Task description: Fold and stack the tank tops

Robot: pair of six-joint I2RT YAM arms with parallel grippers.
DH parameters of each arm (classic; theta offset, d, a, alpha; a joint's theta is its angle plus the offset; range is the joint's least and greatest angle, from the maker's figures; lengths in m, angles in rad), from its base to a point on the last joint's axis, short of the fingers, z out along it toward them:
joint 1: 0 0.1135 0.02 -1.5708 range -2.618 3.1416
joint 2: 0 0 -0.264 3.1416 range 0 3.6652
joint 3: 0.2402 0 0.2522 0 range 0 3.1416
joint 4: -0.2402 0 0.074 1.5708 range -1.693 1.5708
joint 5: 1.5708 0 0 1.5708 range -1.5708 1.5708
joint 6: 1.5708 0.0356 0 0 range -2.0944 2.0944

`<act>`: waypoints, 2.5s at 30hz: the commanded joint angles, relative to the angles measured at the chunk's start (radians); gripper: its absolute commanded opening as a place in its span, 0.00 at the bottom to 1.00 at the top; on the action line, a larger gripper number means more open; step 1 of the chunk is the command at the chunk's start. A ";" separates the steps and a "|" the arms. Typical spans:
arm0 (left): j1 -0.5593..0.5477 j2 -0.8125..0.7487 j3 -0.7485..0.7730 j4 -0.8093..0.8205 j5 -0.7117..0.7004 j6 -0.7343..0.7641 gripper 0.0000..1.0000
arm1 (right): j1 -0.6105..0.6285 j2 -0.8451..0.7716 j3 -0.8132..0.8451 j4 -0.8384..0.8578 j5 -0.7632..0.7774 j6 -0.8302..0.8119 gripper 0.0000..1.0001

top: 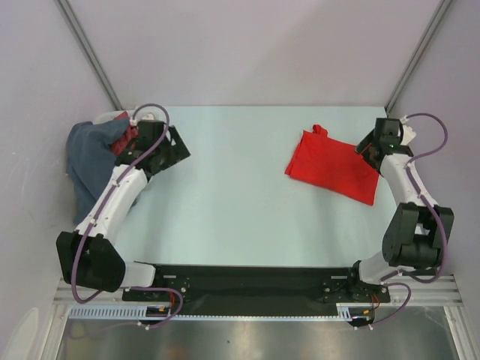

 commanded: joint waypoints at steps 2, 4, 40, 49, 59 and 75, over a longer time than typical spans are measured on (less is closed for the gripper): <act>0.089 -0.014 0.182 -0.163 -0.275 0.049 0.89 | 0.119 -0.141 -0.057 0.047 0.065 -0.009 0.81; 0.106 0.006 0.231 -0.194 -0.299 0.053 0.88 | 0.212 -0.187 -0.103 0.101 0.049 -0.012 0.80; 0.173 0.155 0.256 -0.300 -0.405 0.070 0.57 | 0.370 -0.217 -0.278 0.246 -0.071 0.001 0.77; 0.186 0.273 0.248 -0.277 -0.386 0.070 0.44 | 0.367 -0.221 -0.288 0.251 -0.079 0.002 0.77; 0.219 0.195 0.293 -0.246 -0.298 0.085 0.00 | 0.367 -0.218 -0.308 0.277 -0.102 0.007 0.75; 0.219 -0.033 1.067 0.114 -0.405 0.195 0.00 | 0.380 -0.206 -0.324 0.297 -0.134 0.007 0.75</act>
